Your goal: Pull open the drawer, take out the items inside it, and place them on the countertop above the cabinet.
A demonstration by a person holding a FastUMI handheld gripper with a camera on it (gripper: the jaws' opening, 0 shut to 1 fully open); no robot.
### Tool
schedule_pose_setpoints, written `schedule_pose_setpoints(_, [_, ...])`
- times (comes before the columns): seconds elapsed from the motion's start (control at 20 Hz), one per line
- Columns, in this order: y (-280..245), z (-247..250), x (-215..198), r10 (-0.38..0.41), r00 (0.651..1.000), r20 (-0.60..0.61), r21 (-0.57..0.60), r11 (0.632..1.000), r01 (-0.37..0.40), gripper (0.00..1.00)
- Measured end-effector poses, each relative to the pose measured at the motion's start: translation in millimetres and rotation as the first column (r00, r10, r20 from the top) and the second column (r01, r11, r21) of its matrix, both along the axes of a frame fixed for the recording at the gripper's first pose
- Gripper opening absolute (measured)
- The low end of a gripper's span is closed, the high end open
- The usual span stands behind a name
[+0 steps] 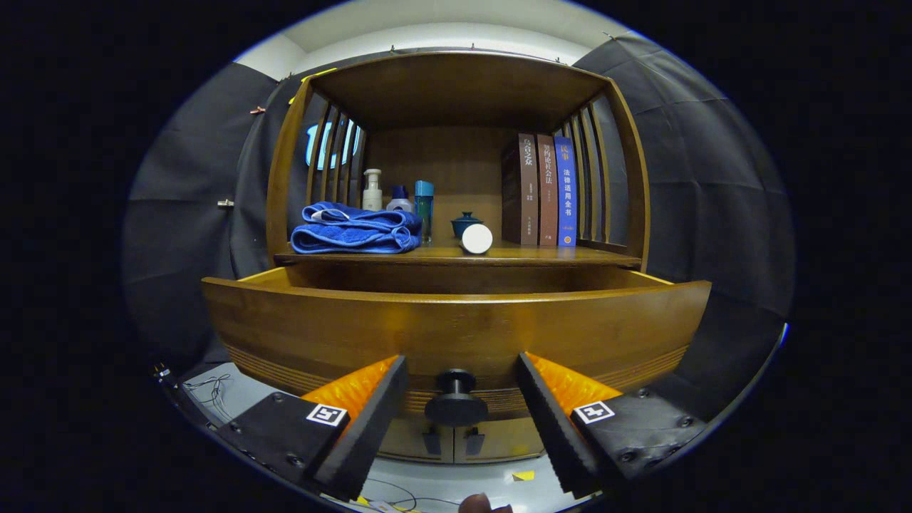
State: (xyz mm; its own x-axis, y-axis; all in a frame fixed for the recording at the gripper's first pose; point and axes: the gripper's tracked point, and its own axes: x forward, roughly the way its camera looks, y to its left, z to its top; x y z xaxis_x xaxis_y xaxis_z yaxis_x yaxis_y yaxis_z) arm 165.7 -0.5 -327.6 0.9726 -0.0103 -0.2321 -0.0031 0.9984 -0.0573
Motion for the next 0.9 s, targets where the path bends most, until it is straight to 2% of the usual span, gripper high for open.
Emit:
schedule_pose_setpoints(0.55, [4.3,-10.2,61.3,-0.011,1.0,0.0,-0.027,1.0,0.011,1.0])
schedule_pose_setpoints(0.9, [8.5,-19.9,86.3,-0.027,1.0,-0.014,0.0,1.0,0.027,1.0])
